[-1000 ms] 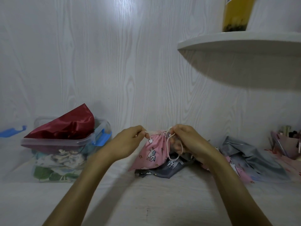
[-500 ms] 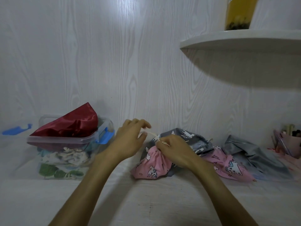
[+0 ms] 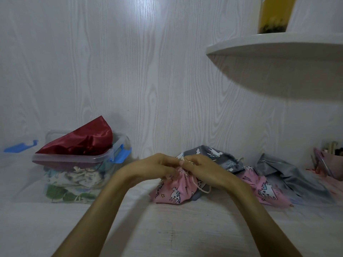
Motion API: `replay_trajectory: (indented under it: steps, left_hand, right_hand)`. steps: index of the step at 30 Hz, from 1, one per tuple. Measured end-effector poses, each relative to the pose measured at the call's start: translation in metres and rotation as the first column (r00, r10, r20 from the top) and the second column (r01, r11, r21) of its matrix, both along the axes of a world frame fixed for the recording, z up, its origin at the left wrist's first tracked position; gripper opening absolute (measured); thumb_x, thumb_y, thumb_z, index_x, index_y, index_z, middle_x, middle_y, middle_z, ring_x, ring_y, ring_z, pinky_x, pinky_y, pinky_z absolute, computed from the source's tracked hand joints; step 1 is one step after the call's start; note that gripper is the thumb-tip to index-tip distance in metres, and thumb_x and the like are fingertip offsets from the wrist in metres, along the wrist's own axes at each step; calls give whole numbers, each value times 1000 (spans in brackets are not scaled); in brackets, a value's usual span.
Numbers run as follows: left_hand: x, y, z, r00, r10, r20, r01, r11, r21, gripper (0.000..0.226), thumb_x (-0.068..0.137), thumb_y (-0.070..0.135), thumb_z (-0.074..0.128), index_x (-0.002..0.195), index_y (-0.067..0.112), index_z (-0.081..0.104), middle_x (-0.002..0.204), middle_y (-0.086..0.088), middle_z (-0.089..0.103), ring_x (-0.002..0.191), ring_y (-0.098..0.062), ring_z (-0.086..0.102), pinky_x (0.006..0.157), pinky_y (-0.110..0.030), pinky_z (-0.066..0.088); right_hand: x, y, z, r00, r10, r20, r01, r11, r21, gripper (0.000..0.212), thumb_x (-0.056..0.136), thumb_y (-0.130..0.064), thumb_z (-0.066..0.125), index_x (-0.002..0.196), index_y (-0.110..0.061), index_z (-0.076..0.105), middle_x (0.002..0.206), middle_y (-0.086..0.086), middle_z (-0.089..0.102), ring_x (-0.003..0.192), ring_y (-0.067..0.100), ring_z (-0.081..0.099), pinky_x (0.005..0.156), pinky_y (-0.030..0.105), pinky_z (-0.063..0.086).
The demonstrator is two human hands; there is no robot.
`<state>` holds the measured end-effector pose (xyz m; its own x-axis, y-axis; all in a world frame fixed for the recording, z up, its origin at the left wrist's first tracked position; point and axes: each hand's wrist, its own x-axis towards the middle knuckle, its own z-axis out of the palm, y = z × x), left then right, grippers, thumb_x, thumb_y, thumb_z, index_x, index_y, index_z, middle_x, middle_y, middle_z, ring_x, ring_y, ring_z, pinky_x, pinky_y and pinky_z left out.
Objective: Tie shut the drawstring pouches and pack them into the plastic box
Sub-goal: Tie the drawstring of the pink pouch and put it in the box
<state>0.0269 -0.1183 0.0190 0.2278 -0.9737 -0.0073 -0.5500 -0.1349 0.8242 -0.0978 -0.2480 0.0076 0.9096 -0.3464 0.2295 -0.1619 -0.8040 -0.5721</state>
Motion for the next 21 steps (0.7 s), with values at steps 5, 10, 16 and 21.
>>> replay_trajectory:
  steps: [5, 10, 16, 21]
  left_hand:
    - [-11, -6, 1, 961, 234, -150, -235, 972, 10, 48, 95, 53, 39, 116, 20, 66, 112, 6, 66, 97, -4, 60, 71, -17, 42]
    - [-22, -18, -12, 896, 352, -271, -386, 919, -83, 35, 90, 39, 58, 103, 9, 72, 84, -2, 63, 67, -6, 52, 44, -6, 38]
    - [-22, -21, -16, 841, 391, -373, -503, 819, -277, 18, 93, 20, 58, 103, 15, 72, 88, 10, 65, 72, 9, 60, 46, 3, 37]
    - [-8, -15, -11, 816, 352, -459, -534, 763, -364, 20, 97, 21, 49, 100, 21, 68, 98, 15, 65, 95, 1, 57, 85, -14, 41]
  right_hand:
    - [-2, -2, 1, 999, 32, -2, -32, 999, -2, 37, 99, -38, 40, 77, -11, 50, 74, -1, 51, 71, 14, 49, 71, 31, 40]
    - [-4, -3, 1, 996, 72, -49, -72, 997, 4, 31, 98, -31, 43, 101, -5, 59, 77, -3, 50, 73, 11, 46, 71, 30, 38]
    - [-18, -14, 14, 988, 66, -140, -54, 995, 85, 30, 99, -35, 42, 72, -22, 41, 65, -9, 44, 58, 4, 41, 62, 23, 35]
    - [-29, -24, 17, 983, 74, -165, -34, 972, 231, 33, 99, -35, 40, 69, -21, 44, 58, -10, 48, 50, 2, 40, 55, 19, 34]
